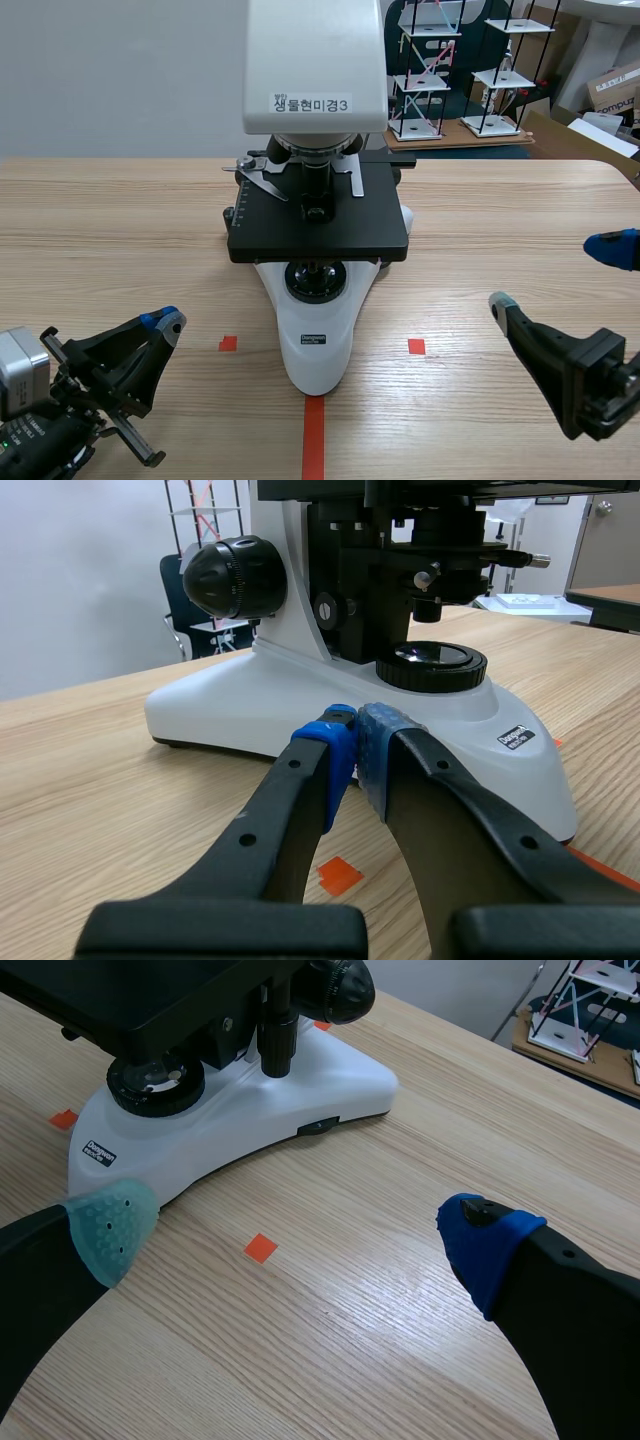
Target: Return to the home posture
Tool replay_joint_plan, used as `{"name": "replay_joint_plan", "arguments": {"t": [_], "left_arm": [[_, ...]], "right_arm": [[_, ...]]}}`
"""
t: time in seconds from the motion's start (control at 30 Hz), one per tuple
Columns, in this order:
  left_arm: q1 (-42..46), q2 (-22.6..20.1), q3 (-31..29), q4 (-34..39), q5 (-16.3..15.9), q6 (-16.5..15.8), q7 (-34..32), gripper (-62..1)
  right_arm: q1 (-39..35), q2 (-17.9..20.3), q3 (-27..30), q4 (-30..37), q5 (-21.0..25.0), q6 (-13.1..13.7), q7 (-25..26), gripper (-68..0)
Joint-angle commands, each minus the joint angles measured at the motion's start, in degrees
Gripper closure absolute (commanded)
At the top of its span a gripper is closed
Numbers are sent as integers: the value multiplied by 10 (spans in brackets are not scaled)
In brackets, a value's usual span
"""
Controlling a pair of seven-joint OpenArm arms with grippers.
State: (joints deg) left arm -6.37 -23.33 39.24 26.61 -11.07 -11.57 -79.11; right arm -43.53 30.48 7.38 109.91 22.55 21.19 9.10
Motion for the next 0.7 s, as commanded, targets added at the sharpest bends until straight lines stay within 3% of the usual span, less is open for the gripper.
{"name": "replay_joint_plan", "arguments": {"t": [0.0, 0.57, 0.67], "left_arm": [[-2, -2, -5, 8, -2, -1, -9, -36], [-2, -2, -5, 8, -2, -1, -8, -37], [-2, -2, -5, 8, -2, -1, -8, -78]], "right_arm": [[5, 3, -3, 7, 6, -2, 9, -617], [5, 3, -3, 7, 6, -2, 9, -617], [5, 3, -3, 7, 6, -2, 9, -617]]}}
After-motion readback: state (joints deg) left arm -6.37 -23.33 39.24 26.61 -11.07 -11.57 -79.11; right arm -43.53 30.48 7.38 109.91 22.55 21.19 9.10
